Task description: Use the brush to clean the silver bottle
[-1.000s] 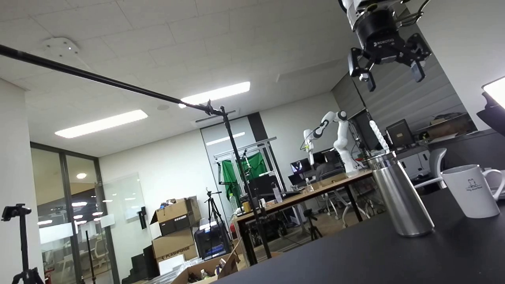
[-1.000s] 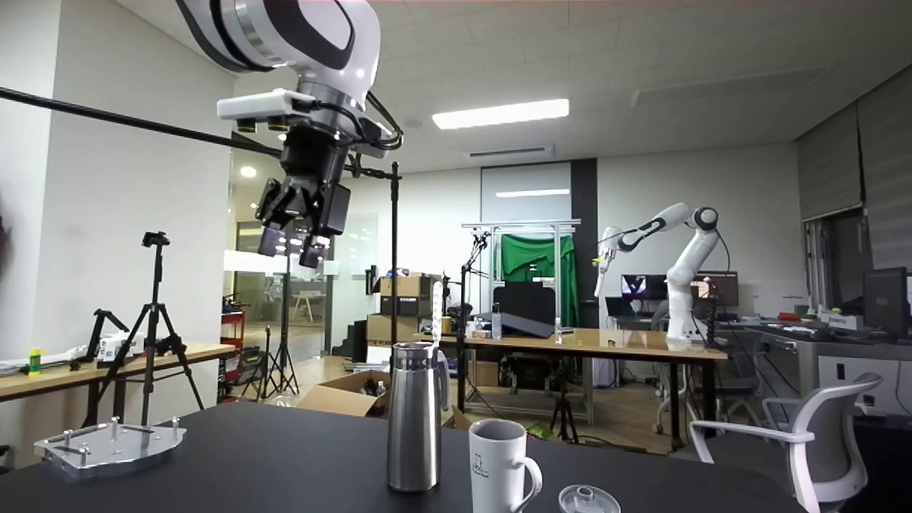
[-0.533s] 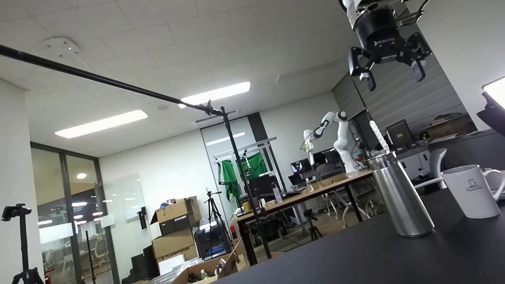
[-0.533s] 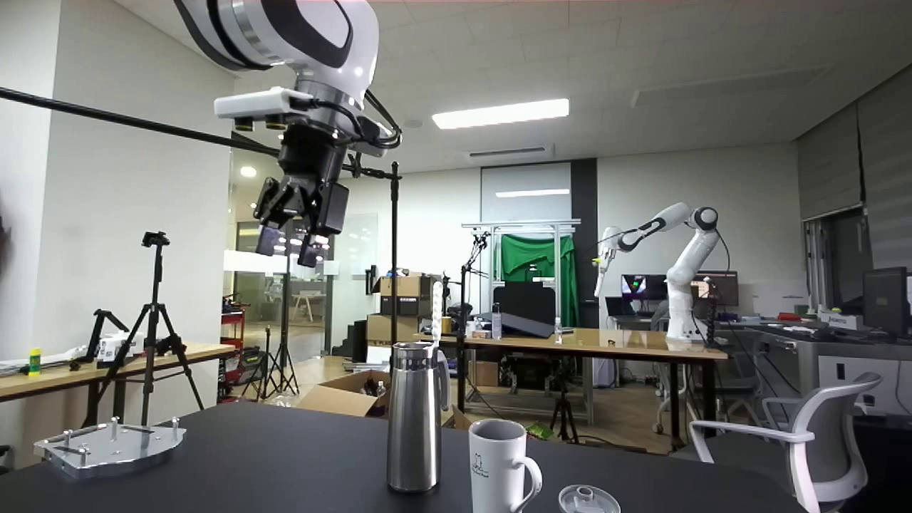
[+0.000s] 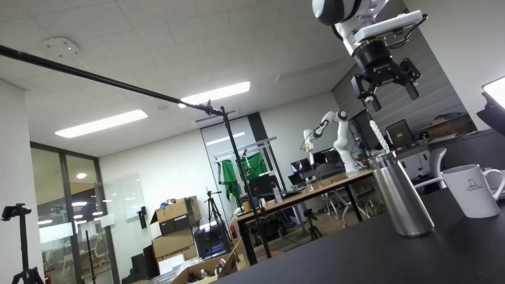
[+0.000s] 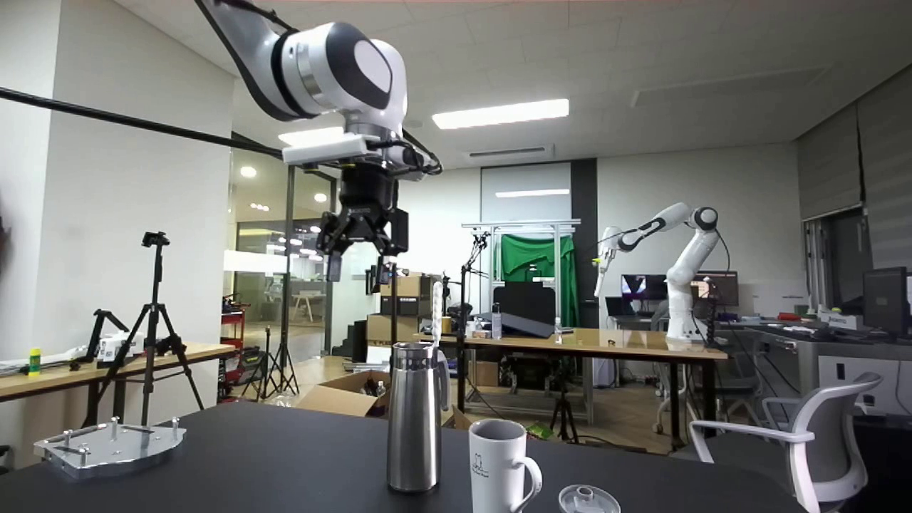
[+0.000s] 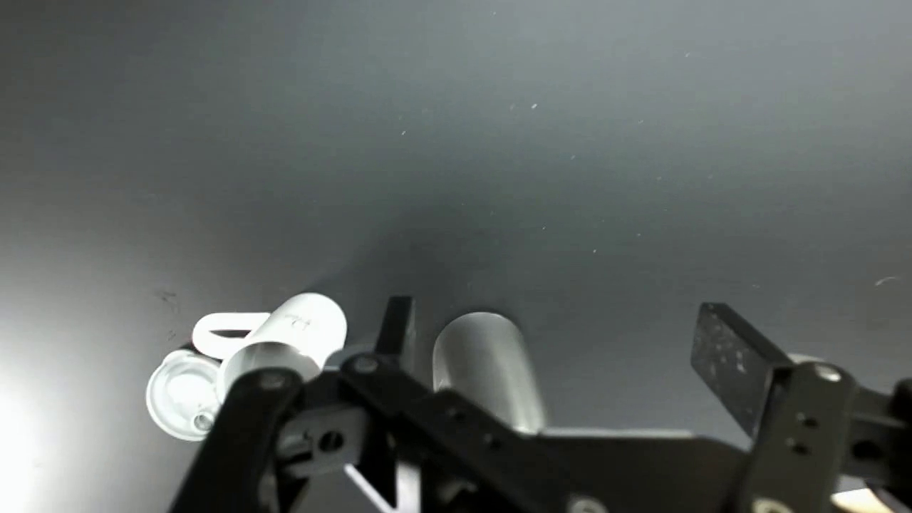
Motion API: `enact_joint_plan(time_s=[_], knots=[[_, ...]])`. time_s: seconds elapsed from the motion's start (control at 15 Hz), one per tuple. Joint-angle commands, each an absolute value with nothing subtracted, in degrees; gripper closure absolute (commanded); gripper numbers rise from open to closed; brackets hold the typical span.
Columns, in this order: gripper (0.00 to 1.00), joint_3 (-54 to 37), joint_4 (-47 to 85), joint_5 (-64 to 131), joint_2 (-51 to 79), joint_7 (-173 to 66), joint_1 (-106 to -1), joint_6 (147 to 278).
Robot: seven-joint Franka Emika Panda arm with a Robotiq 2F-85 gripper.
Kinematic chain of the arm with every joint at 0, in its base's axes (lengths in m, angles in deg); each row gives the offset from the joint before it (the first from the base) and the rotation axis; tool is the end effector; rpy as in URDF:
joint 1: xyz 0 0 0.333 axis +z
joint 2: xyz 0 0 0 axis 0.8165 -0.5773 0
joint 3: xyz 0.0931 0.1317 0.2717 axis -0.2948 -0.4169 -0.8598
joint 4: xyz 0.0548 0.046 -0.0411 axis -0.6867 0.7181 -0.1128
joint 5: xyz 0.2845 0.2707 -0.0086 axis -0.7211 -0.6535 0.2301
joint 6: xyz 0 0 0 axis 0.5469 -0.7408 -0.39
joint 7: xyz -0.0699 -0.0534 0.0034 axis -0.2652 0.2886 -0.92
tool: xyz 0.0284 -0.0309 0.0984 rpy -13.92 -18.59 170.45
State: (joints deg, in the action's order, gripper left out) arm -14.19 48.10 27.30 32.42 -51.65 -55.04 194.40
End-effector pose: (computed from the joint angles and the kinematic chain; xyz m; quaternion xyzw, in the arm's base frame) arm 0.5291 0.0134 0.4210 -0.9990 0.0276 0.0289 0.0216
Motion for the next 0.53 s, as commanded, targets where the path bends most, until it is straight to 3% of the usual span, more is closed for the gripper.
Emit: enact_joint_plan(time_s=[0.0,0.47], knots=[[0.00,-13.07,34.28,30.48,20.75,-52.42,-55.41,193.53],[0.00,-11.66,13.39,31.01,6.28,-55.30,-54.72,190.33]])
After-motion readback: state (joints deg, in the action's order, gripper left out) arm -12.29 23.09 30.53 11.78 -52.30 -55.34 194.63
